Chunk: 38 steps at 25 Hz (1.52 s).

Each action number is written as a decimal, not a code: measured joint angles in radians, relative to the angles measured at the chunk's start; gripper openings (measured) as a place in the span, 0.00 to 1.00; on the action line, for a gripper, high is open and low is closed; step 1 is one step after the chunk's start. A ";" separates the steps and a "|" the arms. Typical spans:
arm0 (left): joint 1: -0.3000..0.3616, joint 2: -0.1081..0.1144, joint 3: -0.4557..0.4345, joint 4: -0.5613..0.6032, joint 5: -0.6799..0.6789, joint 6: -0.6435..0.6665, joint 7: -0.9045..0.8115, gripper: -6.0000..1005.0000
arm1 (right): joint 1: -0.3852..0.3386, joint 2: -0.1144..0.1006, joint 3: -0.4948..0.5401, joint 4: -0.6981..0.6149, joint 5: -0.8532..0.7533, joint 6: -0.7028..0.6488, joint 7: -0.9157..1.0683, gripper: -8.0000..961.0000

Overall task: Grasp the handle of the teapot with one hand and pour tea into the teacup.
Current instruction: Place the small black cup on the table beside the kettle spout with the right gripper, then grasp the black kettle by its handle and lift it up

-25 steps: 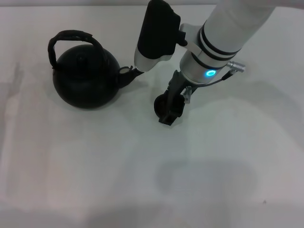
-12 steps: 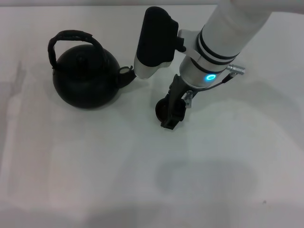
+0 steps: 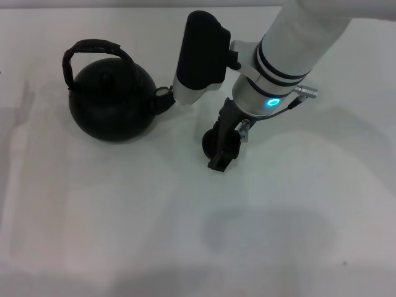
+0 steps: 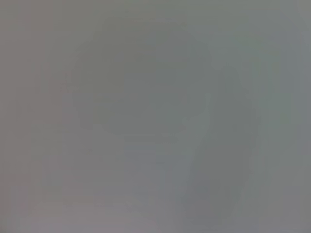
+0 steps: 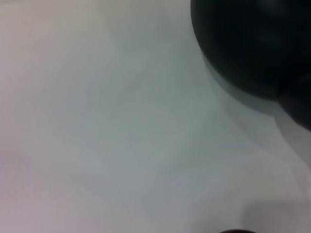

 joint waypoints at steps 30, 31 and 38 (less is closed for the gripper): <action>0.012 0.003 -0.006 0.001 -0.011 -0.001 0.000 0.86 | -0.405 -0.008 0.678 -0.031 0.231 0.018 -0.399 0.87; 0.012 0.003 -0.006 0.001 -0.012 -0.001 0.000 0.86 | -0.413 -0.009 0.719 -0.009 0.250 0.018 -0.423 0.87; 0.007 0.004 -0.005 0.000 -0.015 -0.011 -0.005 0.86 | -0.472 -0.014 1.017 0.204 0.520 0.007 -0.642 0.87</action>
